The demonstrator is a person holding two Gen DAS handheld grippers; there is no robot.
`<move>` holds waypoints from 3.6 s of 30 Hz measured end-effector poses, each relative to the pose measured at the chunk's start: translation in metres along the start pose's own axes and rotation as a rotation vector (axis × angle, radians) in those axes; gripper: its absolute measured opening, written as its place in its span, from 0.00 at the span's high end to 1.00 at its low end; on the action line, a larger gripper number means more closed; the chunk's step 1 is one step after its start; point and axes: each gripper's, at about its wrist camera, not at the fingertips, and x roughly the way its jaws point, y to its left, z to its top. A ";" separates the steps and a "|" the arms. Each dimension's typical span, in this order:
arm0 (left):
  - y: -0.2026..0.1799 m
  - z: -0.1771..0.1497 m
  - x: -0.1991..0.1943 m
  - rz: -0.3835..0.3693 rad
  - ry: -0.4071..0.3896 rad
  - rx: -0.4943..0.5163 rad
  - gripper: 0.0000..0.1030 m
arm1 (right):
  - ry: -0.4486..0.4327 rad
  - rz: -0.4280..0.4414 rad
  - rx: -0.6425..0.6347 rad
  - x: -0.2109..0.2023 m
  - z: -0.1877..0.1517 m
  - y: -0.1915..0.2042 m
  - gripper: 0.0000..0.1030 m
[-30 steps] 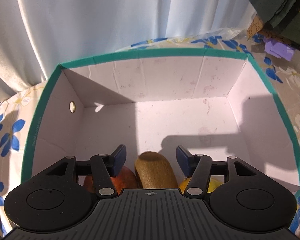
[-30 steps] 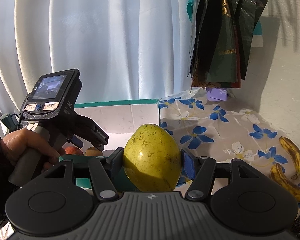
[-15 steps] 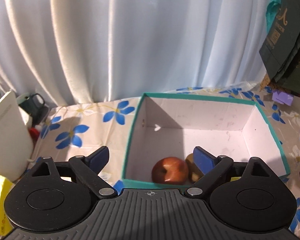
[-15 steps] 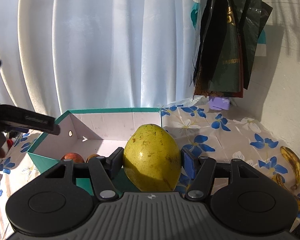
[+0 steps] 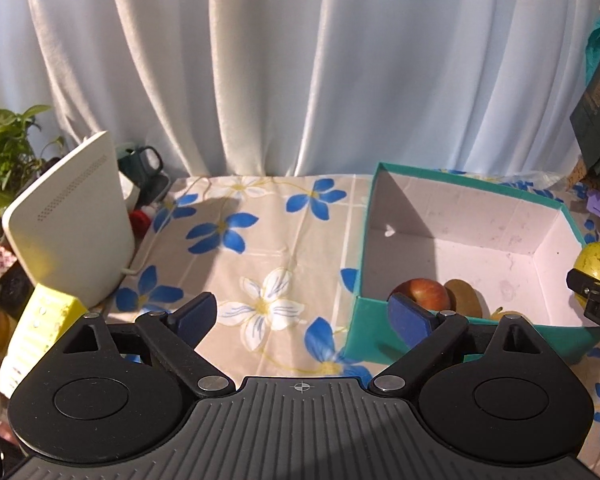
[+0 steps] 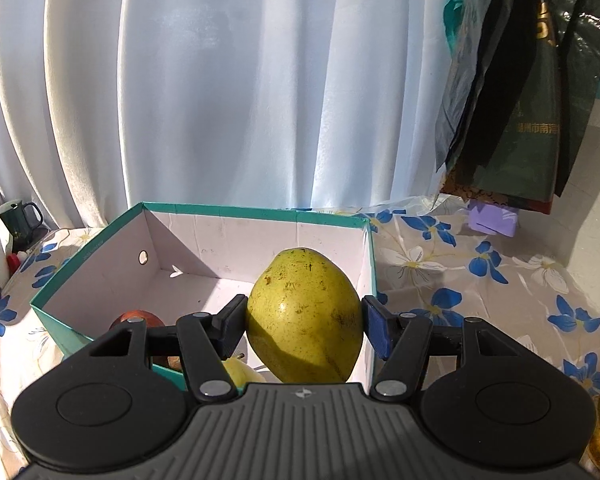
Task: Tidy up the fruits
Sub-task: 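Lower the yellow-green pear into the teal box and open the right tool, then move the left tool to the brown kiwi beside the red apple and grasp it, then lift the kiwi with the left tool while the right tool grasps the red apple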
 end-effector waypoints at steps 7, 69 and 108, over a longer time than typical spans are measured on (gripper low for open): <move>0.018 -0.010 -0.001 0.042 0.026 -0.030 0.07 | 0.077 0.007 -0.017 0.031 -0.006 0.008 0.40; -0.048 -0.117 0.074 -0.323 0.089 0.479 0.03 | -0.137 -0.078 0.078 -0.094 -0.033 -0.004 0.00; 0.001 -0.076 0.019 -0.331 0.085 0.222 0.34 | 0.021 0.046 -0.095 -0.070 -0.073 0.059 0.06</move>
